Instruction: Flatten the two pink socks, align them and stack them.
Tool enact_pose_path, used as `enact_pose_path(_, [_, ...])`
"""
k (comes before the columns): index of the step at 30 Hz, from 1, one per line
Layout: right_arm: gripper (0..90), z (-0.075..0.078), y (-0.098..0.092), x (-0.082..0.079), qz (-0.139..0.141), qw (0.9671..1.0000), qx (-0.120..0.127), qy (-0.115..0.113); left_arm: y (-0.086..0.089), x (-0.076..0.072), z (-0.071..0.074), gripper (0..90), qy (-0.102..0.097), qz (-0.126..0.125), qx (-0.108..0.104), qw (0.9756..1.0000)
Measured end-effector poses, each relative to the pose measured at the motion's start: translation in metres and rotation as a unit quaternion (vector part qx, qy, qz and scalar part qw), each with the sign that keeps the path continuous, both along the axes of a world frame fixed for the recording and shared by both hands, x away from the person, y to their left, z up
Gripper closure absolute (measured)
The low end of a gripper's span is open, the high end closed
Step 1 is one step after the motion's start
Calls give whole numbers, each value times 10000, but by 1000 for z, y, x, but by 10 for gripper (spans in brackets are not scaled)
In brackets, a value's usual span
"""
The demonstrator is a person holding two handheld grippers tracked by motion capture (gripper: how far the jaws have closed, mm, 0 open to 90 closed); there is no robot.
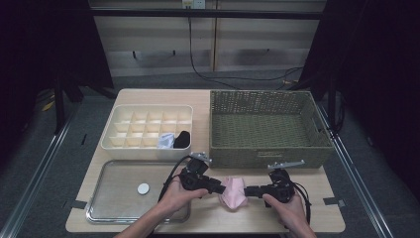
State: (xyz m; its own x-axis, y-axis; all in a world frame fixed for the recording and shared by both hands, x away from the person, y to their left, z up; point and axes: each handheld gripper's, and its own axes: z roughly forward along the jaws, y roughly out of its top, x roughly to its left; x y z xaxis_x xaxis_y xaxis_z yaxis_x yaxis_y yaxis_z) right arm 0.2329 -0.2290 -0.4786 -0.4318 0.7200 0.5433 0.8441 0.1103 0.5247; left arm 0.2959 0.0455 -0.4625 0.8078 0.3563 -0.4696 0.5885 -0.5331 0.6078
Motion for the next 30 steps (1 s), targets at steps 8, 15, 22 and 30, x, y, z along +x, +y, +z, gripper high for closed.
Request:
enact_pose_path(8, [679,-10,-2,10,-193,9997,-141,6,-16,6,-6,601,29,138,129,9998])
enact_pose_path(15, [655,-9,5,21,-149,9997,-211,-39,-11,12,-17,463,193,375,344,9985])
enact_pose_path(22, [655,-17,9,22,-131,9996,-262,15,-19,8,-25,427,233,204,449,9985])
enact_pose_path(30, [669,-23,12,25,-132,9998,-7,127,-28,1,-28,523,51,117,584,9982])
